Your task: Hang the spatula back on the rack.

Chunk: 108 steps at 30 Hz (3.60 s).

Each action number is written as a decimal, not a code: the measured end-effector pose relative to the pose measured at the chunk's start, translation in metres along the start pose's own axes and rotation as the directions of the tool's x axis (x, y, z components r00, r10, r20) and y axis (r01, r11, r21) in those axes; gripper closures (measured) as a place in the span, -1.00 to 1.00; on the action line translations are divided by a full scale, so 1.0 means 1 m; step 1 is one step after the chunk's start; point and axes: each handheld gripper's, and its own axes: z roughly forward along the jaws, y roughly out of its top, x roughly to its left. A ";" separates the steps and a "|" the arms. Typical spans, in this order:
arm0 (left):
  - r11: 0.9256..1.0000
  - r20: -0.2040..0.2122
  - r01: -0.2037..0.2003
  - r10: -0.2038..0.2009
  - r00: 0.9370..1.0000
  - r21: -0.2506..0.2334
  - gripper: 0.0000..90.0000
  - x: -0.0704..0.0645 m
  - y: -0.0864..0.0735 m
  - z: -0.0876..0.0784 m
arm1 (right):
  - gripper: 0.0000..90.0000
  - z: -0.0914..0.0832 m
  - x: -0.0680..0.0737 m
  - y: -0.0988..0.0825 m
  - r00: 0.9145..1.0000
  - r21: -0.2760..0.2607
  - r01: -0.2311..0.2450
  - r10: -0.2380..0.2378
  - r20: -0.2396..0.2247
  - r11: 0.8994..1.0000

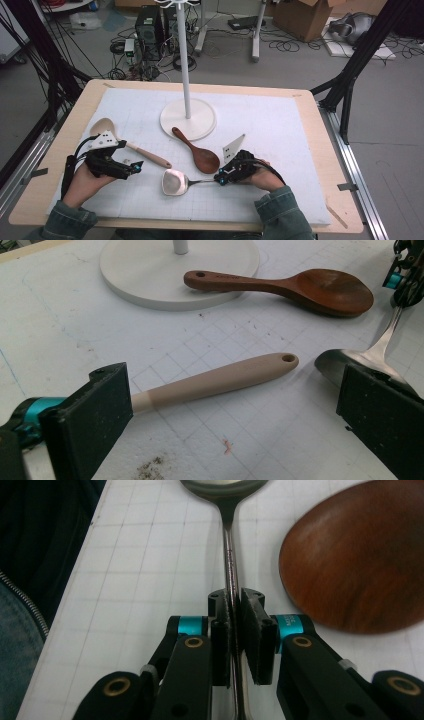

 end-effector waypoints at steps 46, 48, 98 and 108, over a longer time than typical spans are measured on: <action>1.000 0.024 -0.010 0.010 1.000 0.014 -0.96 -0.006 0.000 0.006 | 0.35 -0.083 0.037 -0.086 0.931 -0.099 -0.234 0.252 0.263 0.967; 1.000 0.025 -0.015 0.014 1.000 0.016 -0.96 -0.006 0.000 0.006 | 0.35 -0.085 0.037 -0.091 0.927 -0.091 -0.242 0.258 0.271 0.966; 0.999 0.084 -0.044 0.042 0.996 0.027 -0.96 -0.023 0.007 0.022 | 0.56 -0.060 0.014 -0.070 0.980 -0.054 -0.110 0.118 0.159 0.992; 0.998 0.098 -0.057 0.054 0.994 0.029 -0.94 -0.025 0.009 0.025 | 0.53 -0.049 0.011 -0.066 0.981 -0.058 -0.095 0.103 0.167 0.994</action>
